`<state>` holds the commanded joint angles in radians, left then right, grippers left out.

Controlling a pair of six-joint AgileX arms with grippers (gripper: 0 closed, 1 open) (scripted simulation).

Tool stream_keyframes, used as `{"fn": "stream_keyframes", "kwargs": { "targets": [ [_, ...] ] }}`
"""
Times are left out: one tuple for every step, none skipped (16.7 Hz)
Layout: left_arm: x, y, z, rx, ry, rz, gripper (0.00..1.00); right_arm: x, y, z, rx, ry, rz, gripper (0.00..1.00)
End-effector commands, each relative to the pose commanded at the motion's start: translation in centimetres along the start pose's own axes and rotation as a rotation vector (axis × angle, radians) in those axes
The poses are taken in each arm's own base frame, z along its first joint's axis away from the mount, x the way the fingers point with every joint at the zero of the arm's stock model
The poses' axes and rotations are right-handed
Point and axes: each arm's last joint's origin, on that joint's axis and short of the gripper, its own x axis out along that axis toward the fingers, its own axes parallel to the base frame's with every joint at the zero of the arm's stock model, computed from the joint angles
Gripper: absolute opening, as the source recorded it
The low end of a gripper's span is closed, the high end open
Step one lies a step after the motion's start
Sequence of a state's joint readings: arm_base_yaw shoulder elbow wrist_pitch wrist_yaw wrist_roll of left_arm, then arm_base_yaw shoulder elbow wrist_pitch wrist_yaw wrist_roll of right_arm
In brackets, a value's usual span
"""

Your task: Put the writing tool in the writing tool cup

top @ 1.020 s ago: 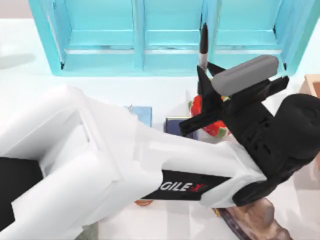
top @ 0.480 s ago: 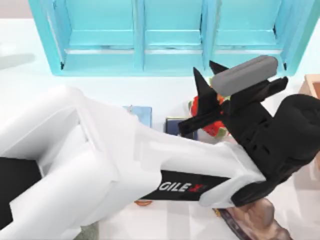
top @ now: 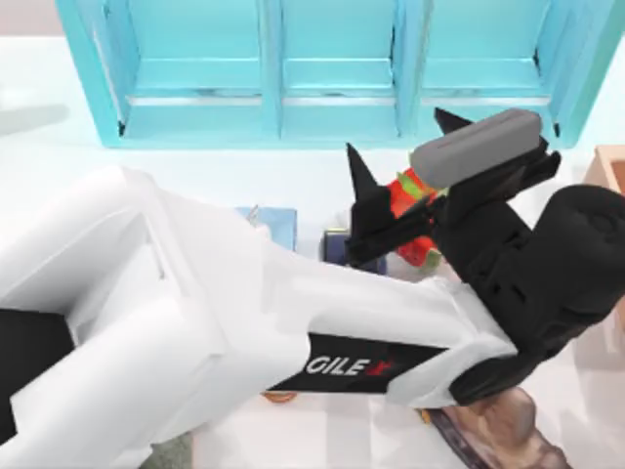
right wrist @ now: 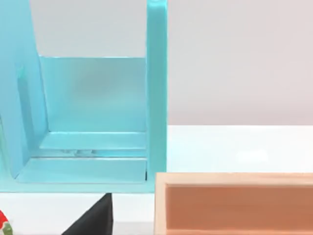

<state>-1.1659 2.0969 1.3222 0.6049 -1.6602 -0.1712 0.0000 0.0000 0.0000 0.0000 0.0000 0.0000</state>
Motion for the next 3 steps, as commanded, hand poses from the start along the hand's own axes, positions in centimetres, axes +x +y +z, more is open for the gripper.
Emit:
{"fn": "stream_keyframes", "kwargs": {
  "targets": [
    [0.0, 0.0, 0.0, 0.0, 0.0, 0.0, 1.0, 0.0, 0.0, 0.0, 0.0, 0.0, 0.0, 1.0],
    [0.0, 0.0, 0.0, 0.0, 0.0, 0.0, 1.0, 0.0, 0.0, 0.0, 0.0, 0.0, 0.0, 1.0],
    [0.0, 0.0, 0.0, 0.0, 0.0, 0.0, 1.0, 0.0, 0.0, 0.0, 0.0, 0.0, 0.0, 1.0]
  ]
}}
